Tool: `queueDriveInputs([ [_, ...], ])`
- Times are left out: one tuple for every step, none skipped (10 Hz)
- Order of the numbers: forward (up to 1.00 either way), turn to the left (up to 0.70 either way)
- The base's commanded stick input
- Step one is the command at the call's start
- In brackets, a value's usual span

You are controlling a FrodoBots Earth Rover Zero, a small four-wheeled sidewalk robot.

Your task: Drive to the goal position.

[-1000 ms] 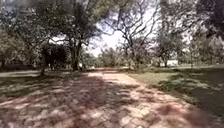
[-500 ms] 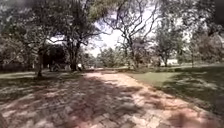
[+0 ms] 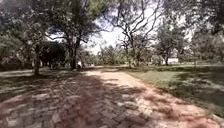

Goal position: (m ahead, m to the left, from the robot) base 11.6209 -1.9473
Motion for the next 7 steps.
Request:
queueDriveInputs([
  [0.70,0.00],
  [0.70,0.00],
  [0.70,0.00],
  [0.70,0.00],
  [0.70,0.00],
  [0.70,0.00],
  [0.70,0.00],
])
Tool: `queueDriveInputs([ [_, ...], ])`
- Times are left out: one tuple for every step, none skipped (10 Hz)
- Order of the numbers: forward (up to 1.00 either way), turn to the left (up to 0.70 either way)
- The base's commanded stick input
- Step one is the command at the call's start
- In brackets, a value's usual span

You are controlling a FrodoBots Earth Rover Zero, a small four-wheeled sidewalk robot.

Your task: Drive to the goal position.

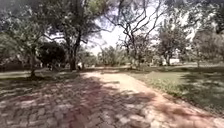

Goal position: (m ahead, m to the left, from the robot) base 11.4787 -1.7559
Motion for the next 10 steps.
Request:
queueDriveInputs([
  [0.70,0.00],
  [0.70,0.00],
  [0.70,0.00],
  [0.70,0.00],
  [0.70,0.00],
  [0.70,0.00],
  [0.70,0.00],
  [0.70,0.00],
  [0.70,0.00],
  [0.70,0.00],
])
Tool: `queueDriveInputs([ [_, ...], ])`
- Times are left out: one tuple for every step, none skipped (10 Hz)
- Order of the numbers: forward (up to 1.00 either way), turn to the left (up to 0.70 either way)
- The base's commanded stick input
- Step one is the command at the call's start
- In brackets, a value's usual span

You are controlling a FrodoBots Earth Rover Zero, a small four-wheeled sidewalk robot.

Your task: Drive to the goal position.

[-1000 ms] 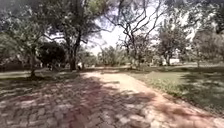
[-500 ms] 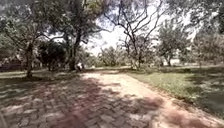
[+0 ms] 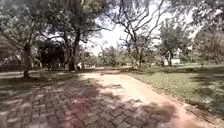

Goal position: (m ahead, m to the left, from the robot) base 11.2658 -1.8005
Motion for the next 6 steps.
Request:
queueDriveInputs([
  [0.70,0.00],
  [0.70,0.00],
  [0.70,0.00],
  [0.70,0.00],
  [0.70,0.00],
  [0.70,0.00],
])
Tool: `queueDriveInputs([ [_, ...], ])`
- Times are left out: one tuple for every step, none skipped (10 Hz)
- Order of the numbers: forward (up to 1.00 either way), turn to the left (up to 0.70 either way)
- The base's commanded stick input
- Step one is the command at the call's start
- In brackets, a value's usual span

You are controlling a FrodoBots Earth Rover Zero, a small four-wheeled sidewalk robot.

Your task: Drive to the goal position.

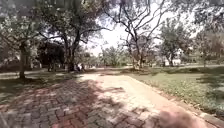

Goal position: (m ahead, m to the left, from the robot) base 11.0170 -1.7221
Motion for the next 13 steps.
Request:
queueDriveInputs([
  [0.70,0.00],
  [0.70,0.00],
  [0.70,0.00],
  [0.70,0.00],
  [0.70,0.00],
  [0.70,0.00],
  [0.70,0.00],
  [0.70,0.00],
  [0.70,0.00],
  [0.70,0.00],
  [0.70,0.00],
  [0.70,0.05],
  [0.70,0.23],
])
